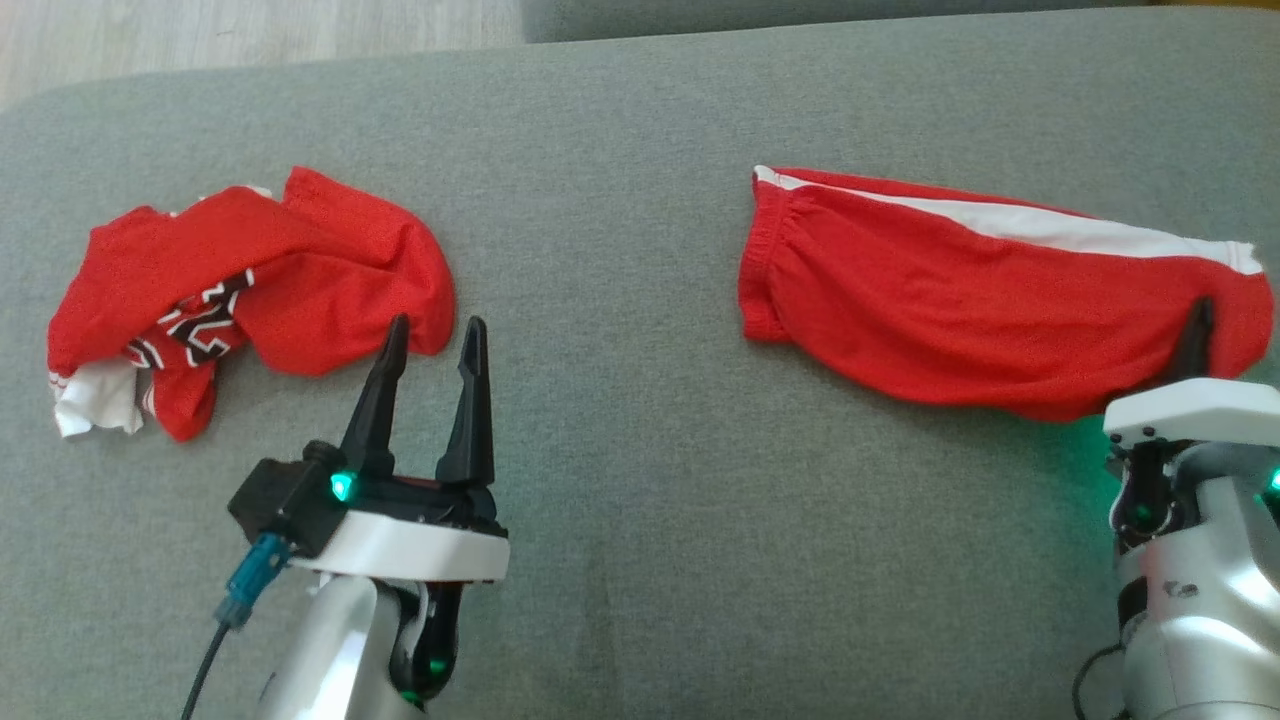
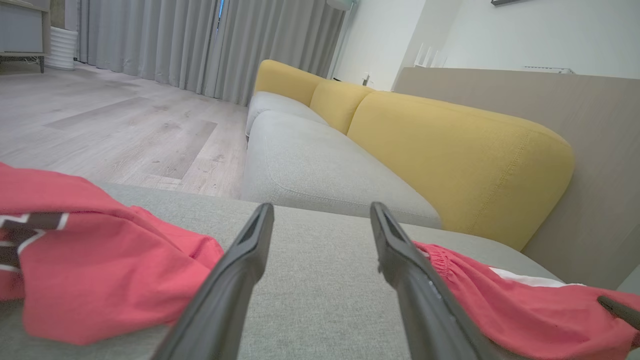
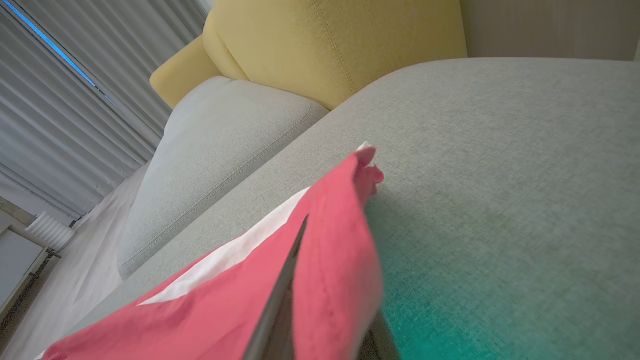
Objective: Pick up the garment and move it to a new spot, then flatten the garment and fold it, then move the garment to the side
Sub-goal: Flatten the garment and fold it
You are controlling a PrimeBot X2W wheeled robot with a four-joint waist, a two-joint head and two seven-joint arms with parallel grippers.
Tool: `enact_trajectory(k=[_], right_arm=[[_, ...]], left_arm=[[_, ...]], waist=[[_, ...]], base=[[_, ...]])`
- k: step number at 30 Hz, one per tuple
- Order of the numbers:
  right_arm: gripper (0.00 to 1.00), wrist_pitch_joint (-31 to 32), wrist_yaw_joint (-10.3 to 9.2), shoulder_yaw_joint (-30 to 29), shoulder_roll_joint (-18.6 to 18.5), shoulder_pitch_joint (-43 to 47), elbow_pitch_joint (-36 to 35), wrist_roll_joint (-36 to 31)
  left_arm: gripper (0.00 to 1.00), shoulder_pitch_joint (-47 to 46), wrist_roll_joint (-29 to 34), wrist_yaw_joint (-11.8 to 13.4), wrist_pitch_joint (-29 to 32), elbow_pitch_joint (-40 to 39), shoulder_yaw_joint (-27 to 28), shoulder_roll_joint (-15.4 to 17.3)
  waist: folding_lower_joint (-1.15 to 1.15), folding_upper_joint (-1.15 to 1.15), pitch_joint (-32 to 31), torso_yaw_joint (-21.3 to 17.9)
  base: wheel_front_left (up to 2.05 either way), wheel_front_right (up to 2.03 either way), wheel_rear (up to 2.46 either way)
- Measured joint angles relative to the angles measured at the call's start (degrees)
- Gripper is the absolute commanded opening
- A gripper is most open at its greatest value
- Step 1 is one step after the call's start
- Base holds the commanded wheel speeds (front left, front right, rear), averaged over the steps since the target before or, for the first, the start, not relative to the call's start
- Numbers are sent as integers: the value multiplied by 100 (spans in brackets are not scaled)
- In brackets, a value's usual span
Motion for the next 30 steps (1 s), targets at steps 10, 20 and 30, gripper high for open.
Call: enact_trajectory(k=[10,20,30], right_arm=[[0,-16,0,75,64,84,-318,110],[0,-18,0,1133,60,-71,-422,433],[0,-18,0,2643,52,-434,51,714]], left_arm=[[100,6,40,0,0,66,-21,0],[100,53,-45,0,0,107,-35,1],[100,163,-134,0,0,110,-166,2]], waist=[[1,0,-47,202],[0,0,-203,486],[0,0,-251,910]], base=[[0,0,0],[0,0,0],[0,0,0]])
